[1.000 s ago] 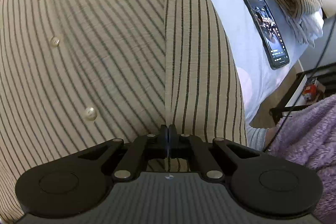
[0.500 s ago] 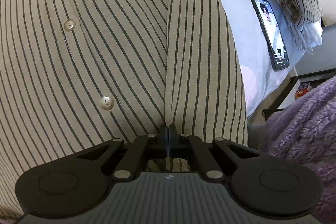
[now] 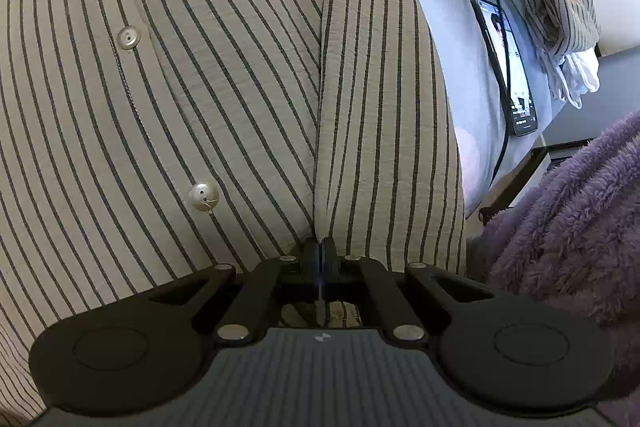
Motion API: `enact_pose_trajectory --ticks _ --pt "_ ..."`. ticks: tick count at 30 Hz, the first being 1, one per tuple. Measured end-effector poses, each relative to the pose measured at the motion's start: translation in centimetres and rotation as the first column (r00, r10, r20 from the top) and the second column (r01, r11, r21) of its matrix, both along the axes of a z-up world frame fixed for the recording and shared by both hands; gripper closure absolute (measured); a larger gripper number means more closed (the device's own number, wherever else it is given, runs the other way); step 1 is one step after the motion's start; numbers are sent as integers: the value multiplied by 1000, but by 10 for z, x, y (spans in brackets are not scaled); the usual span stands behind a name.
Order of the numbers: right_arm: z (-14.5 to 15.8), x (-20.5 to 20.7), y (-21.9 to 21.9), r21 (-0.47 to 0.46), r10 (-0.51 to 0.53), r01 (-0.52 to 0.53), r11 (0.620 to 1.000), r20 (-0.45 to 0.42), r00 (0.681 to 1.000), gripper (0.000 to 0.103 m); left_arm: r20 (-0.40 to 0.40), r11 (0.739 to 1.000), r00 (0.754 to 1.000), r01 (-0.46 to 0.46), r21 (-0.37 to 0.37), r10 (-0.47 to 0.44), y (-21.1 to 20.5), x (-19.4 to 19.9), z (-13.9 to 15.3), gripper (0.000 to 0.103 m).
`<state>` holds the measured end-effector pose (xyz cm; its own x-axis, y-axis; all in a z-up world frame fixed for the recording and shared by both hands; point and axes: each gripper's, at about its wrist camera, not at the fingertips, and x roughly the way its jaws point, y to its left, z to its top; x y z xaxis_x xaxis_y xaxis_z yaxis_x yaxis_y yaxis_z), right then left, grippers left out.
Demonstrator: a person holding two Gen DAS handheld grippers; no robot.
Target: Fold clothes
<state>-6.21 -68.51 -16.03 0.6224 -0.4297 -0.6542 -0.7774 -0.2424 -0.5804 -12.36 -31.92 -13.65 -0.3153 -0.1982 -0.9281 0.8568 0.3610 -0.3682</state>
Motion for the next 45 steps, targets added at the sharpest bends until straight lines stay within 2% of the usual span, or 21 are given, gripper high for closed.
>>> enact_pose_trajectory --ticks 1,2,4,10,15,21,24,29,34,45 --pt "-1 3 1 1 1 -1 1000 0 1000 95 0 1000 1000 4 -3 -4 0 -1 1 103" --pt "0 5 2 3 3 -3 1000 3 1000 99 1 1000 1000 8 -10 -8 1 -2 3 103" --pt "3 8 5 6 9 -9 1000 10 1000 101 2 1000 1000 18 -24 -18 2 -4 8 103" --pt "36 18 17 -49 60 -59 997 20 998 102 1 997 999 36 -73 -36 14 -17 27 103" --pt "66 35 46 -69 104 -100 993 52 993 102 -4 994 1000 27 -102 -27 31 -23 40 103" --pt "79 65 91 -79 188 -183 980 60 980 102 -40 993 999 -25 -115 20 48 -22 41 103" --pt "76 80 115 -83 231 -227 970 45 972 102 -63 993 997 -49 -104 43 56 -19 36 103" --pt "58 105 148 -85 291 -292 953 -28 956 102 -94 995 993 -78 -65 72 63 -10 23 103" --pt "38 128 168 -89 321 -328 940 -85 943 101 -118 994 988 -102 -40 97 68 -1 15 103" --pt "3 149 193 -39 364 -369 929 -88 927 101 -137 993 984 -118 -11 115 81 7 11 103"
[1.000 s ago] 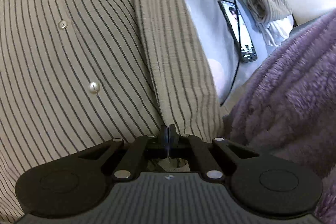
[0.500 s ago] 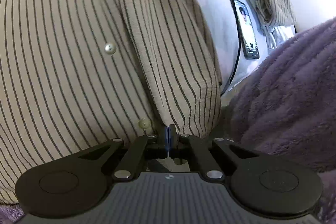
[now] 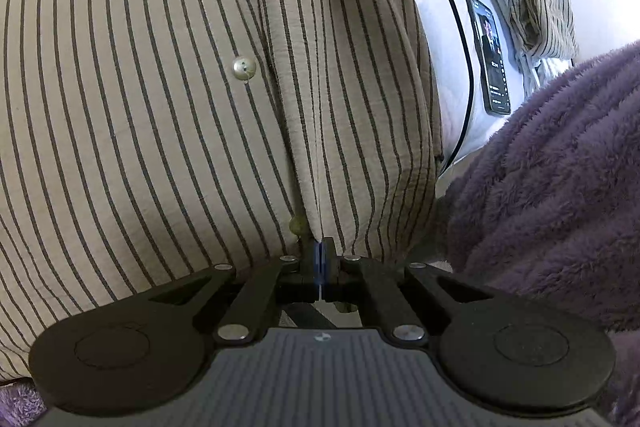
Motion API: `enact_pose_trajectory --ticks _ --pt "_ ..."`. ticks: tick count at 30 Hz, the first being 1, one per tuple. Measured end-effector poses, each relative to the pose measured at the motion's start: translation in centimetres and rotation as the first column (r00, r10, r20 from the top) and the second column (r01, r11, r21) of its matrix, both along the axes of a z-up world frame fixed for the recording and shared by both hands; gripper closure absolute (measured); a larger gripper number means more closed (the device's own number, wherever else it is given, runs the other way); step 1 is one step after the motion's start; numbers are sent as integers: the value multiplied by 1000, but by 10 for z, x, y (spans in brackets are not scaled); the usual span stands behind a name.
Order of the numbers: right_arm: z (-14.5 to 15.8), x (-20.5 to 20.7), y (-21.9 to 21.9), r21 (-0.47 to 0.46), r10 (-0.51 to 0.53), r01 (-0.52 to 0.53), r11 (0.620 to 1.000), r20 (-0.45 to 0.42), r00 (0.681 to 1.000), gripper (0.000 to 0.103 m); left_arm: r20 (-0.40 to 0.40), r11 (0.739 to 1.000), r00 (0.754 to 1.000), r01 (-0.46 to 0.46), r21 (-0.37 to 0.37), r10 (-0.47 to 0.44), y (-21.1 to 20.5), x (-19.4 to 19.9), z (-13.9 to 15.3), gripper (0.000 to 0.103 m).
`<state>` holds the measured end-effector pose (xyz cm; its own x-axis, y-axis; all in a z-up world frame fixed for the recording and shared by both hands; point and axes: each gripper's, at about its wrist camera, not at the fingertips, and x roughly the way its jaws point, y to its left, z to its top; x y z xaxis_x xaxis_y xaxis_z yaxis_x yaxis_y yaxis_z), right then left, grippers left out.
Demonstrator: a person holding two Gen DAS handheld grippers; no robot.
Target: Fold clothes
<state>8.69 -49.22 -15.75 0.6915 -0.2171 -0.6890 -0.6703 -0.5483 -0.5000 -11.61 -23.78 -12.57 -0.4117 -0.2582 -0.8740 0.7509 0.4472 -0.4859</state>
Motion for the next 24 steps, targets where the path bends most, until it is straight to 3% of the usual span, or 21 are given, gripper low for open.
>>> enact_pose_trajectory --ticks 5,9,12,14,15,18,22,24 --pt "-5 -2 2 3 -24 23 1000 16 1000 94 7 1000 1000 4 0 -4 -1 -4 2 103" --pt "14 -6 1 18 -84 83 996 63 994 70 17 1000 1000 12 -12 -12 -2 -8 6 103" --pt "33 -13 0 48 -168 163 985 126 978 67 23 1000 1000 19 -25 -18 -3 -13 10 103" --pt "44 -23 1 50 -243 237 970 186 952 56 33 999 999 22 -40 -20 -3 -14 12 103" --pt "47 -29 3 38 -289 288 957 222 931 48 32 999 999 20 -49 -19 -3 -15 13 103" --pt "62 -53 12 107 -480 469 877 264 837 48 22 996 1000 10 -85 -9 0 -16 17 103" --pt "85 -114 28 333 -713 639 693 192 674 50 22 990 1000 -6 -143 9 2 -20 25 103" --pt "89 -152 40 417 -776 675 609 139 615 50 21 986 1000 -18 -165 22 4 -21 26 103"
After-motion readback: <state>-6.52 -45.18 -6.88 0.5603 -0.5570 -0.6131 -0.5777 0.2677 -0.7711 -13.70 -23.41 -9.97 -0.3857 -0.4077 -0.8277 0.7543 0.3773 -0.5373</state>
